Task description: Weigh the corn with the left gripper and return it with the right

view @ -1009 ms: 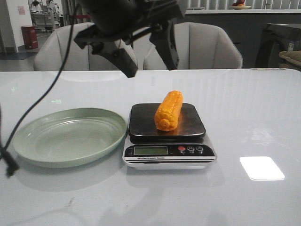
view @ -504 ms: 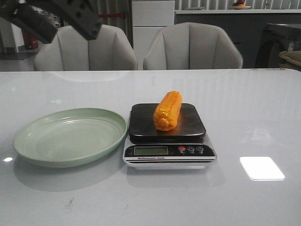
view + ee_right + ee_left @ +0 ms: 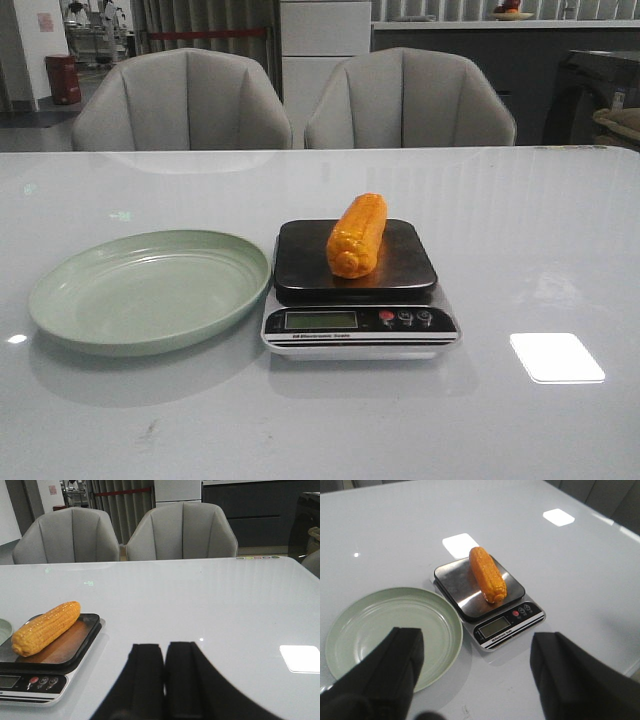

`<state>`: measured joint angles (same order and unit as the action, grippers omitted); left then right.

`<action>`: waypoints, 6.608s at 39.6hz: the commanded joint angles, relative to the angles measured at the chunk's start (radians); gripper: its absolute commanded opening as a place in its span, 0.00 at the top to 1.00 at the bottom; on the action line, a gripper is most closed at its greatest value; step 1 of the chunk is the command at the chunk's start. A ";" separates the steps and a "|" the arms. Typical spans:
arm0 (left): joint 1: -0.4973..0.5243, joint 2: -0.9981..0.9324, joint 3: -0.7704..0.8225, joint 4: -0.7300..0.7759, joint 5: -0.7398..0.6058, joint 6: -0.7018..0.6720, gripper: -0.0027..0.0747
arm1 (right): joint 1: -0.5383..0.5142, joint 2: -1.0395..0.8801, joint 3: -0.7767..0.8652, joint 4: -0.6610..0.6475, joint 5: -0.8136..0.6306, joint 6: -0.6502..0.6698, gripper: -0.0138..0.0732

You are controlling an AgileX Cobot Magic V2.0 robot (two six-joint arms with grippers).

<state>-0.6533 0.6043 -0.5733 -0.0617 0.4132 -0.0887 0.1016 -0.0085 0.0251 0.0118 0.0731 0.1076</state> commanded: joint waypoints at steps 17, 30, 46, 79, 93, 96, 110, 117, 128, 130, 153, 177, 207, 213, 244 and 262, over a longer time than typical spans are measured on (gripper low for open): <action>-0.005 -0.551 0.093 0.051 0.291 -0.002 0.75 | -0.001 -0.020 0.011 -0.004 -0.082 -0.009 0.66; -0.005 -0.628 0.113 0.070 0.342 -0.002 0.82 | -0.001 -0.020 0.007 -0.002 -0.281 -0.008 0.66; -0.005 -0.628 0.113 0.070 0.342 -0.002 0.82 | -0.001 0.238 -0.325 -0.002 0.041 -0.008 0.66; -0.005 -0.628 0.113 0.070 0.342 -0.002 0.82 | 0.041 0.419 -0.385 -0.003 0.185 -0.008 0.13; -0.005 -0.628 0.113 0.070 0.342 -0.002 0.82 | 0.207 0.698 -0.615 0.091 0.331 -0.008 0.14; -0.005 -0.628 0.113 0.070 0.342 -0.002 0.82 | 0.257 0.786 -0.691 0.127 0.373 -0.008 0.14; -0.005 -0.630 0.113 0.070 0.342 -0.002 0.82 | 0.403 1.243 -1.076 0.138 0.514 0.148 0.14; -0.005 -0.630 0.113 0.070 0.342 -0.002 0.82 | 0.412 1.479 -1.315 0.060 0.646 0.290 0.14; -0.005 -0.630 0.113 0.070 0.342 -0.002 0.82 | 0.463 1.767 -1.600 -0.054 0.820 0.521 0.14; -0.005 -0.630 0.113 0.070 0.342 -0.002 0.82 | 0.466 1.801 -1.623 -0.059 0.840 0.545 0.14; -0.005 -0.630 0.113 0.070 0.342 -0.002 0.82 | 0.464 2.024 -1.696 -0.081 0.808 0.703 0.21; -0.005 -0.630 0.113 0.070 0.342 -0.002 0.82 | 0.636 2.029 -1.823 -0.087 0.771 0.673 0.63; -0.005 -0.630 0.113 0.070 0.342 -0.002 0.82 | 0.755 2.167 -1.823 -0.031 0.510 0.722 0.17; -0.005 -0.630 0.113 0.070 0.342 -0.002 0.82 | 0.736 2.141 -1.824 -0.033 0.515 0.721 0.16; -0.005 -0.630 0.113 0.070 0.342 -0.002 0.82 | 0.489 1.706 -1.603 -0.036 0.826 0.126 0.16; -0.005 -0.630 0.113 0.070 0.342 -0.002 0.82 | 0.361 1.224 -1.127 -0.041 0.606 0.045 0.16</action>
<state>-0.6533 -0.0061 -0.4362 0.0098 0.8332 -0.0887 0.4781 1.3388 -1.1519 -0.0160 0.7851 0.1670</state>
